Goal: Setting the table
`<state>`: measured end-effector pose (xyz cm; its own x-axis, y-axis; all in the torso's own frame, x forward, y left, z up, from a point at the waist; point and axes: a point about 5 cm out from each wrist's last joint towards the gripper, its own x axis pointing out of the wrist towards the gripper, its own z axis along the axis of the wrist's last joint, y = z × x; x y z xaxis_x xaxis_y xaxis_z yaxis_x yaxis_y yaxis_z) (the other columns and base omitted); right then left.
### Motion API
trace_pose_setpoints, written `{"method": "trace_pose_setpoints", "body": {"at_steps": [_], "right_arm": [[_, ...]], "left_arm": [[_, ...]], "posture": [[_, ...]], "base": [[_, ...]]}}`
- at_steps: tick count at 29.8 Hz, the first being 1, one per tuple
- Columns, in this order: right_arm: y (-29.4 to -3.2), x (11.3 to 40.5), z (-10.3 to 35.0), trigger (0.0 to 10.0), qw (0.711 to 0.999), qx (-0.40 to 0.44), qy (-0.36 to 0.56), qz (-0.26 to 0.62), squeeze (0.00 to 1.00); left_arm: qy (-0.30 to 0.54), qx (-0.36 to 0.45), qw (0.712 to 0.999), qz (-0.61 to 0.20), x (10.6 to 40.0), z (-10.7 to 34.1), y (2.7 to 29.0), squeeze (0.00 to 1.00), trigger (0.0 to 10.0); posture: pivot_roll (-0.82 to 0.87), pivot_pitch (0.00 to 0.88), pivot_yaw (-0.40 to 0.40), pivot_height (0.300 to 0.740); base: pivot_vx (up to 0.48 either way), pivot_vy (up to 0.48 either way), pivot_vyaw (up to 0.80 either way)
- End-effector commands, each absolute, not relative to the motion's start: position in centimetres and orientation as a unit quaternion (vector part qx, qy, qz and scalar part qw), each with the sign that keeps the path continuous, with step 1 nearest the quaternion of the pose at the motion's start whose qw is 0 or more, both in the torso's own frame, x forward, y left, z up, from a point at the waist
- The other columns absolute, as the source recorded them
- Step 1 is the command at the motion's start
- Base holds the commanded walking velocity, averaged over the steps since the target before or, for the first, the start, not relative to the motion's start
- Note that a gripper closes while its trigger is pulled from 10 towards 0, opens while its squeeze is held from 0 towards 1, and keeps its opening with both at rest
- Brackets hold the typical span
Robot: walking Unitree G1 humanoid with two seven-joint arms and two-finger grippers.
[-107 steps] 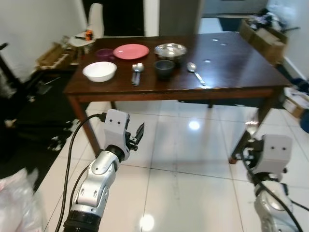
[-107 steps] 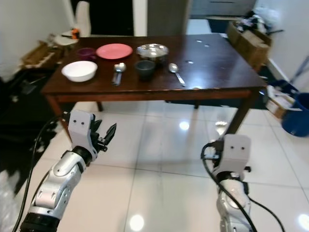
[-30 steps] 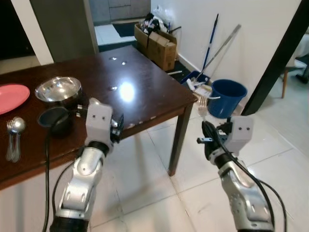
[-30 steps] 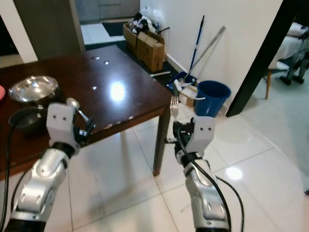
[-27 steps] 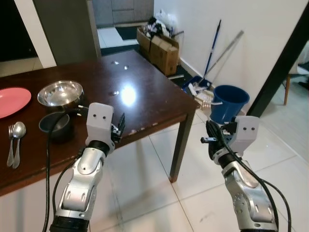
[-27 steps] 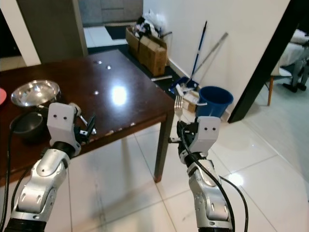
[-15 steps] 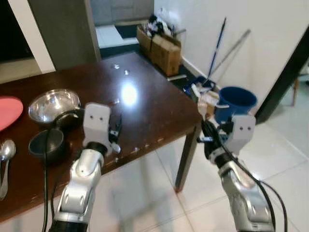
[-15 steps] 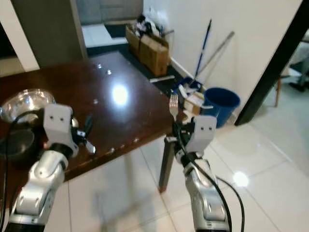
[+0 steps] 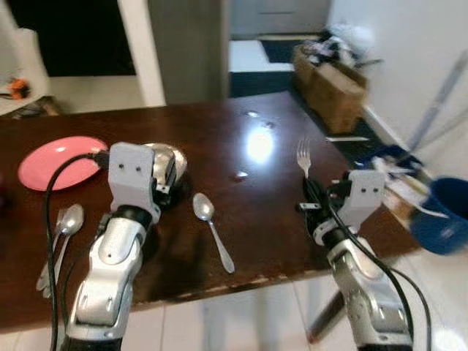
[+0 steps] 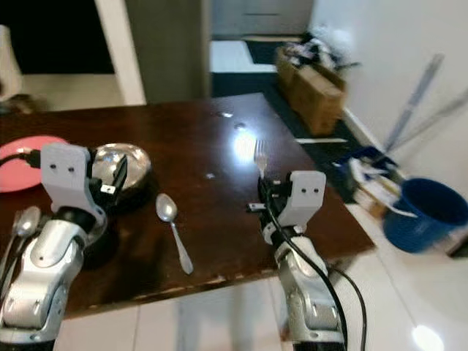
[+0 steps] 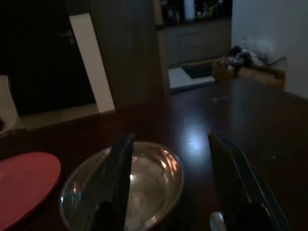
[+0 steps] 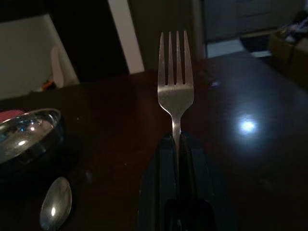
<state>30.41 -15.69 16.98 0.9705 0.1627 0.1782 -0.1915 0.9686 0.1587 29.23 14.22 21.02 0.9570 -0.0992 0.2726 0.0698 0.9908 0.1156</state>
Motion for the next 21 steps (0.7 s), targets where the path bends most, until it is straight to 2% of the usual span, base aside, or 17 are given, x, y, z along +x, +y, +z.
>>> {"method": "trace_pose_setpoints", "body": {"at_steps": [1,2,6,13,21], "right_arm": [[-15.4,30.2,17.0,10.0,0.987,0.095,-0.079,0.105,0.0],[-15.4,30.2,17.0,10.0,0.987,0.095,-0.079,0.105,0.0],[-14.5,29.5,16.7,10.0,0.979,0.12,-0.065,0.15,0.0],[-13.9,28.9,16.2,10.0,0.975,0.122,-0.047,0.178,0.0],[-14.1,27.1,14.5,10.0,0.98,0.067,0.018,0.186,0.0]], "left_arm": [[-0.14,0.062,0.988,-0.034,28.9,21.1,14.7,0.0,10.0],[-0.14,0.062,0.988,-0.034,28.9,21.1,14.7,0.0,10.0],[-0.14,0.062,0.987,-0.042,28.6,21.4,14.6,0.0,10.0],[-0.136,0.062,0.988,-0.046,28.6,21.6,14.7,0.0,10.0],[-0.077,0.068,0.989,-0.105,28.4,22.3,15.1,0.0,10.0]], "posture": [[-0.02,0.0,0.068,0.74],[-0.02,0.0,0.068,0.74],[-0.02,0.0,0.069,0.74],[-0.02,0.0,0.07,0.74],[-0.03,0.0,0.066,0.74]], "base": [[0.0,0.0,0.77],[0.0,0.0,0.77],[0.0,0.0,0.0],[0.0,0.0,0.0],[0.0,0.0,0.0]]}}
